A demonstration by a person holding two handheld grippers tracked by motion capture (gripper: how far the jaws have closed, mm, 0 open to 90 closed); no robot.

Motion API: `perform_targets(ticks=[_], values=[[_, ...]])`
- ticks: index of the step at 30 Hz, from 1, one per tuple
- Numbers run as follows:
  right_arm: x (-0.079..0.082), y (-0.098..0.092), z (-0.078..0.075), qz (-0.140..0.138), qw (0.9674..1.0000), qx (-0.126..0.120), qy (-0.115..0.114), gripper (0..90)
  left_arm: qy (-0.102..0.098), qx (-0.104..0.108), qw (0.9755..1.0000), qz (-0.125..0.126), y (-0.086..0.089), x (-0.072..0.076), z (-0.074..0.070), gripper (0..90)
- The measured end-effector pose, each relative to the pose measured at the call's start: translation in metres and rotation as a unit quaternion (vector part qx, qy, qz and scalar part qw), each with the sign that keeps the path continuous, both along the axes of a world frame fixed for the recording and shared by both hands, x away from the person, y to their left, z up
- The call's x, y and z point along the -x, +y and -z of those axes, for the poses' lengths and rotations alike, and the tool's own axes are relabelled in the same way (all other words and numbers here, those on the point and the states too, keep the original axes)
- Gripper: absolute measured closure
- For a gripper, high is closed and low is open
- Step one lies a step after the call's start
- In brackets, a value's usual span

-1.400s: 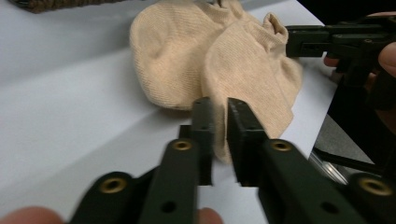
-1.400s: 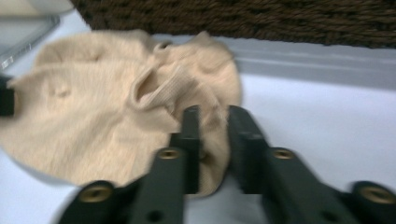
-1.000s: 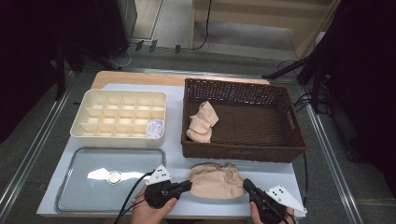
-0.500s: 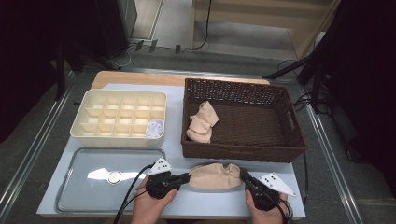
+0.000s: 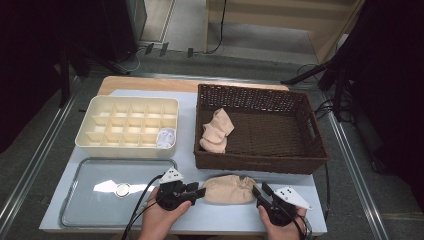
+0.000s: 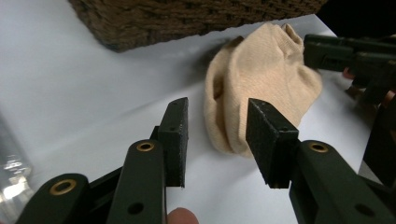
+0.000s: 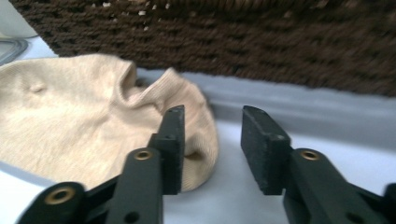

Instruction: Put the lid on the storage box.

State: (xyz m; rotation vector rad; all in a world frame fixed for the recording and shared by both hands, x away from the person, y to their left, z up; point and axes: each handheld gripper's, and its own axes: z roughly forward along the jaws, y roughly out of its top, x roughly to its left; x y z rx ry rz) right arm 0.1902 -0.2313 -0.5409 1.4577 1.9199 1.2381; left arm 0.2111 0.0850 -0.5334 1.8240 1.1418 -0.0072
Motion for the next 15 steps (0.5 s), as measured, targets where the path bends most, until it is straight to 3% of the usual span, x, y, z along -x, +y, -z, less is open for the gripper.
perform_targets(ticks=[5, 9, 15], values=[[0.002, 0.006, 0.003, -0.006, 0.9996, -0.025, 0.016, 71.8, 0.008, -0.01, 0.9999, 0.009, -0.009, -0.001, 0.002, 67.9], [0.005, 0.008, 0.002, -0.012, 0.9991, -0.036, 0.02, 82.2, 0.013, -0.007, 0.9998, 0.015, -0.007, 0.0, 0.0, 86.2], [0.011, 0.002, -0.008, -0.02, 0.9973, -0.066, 0.025, 84.3, 0.007, 0.006, 0.9997, 0.023, -0.002, 0.008, -0.007, 88.2]])
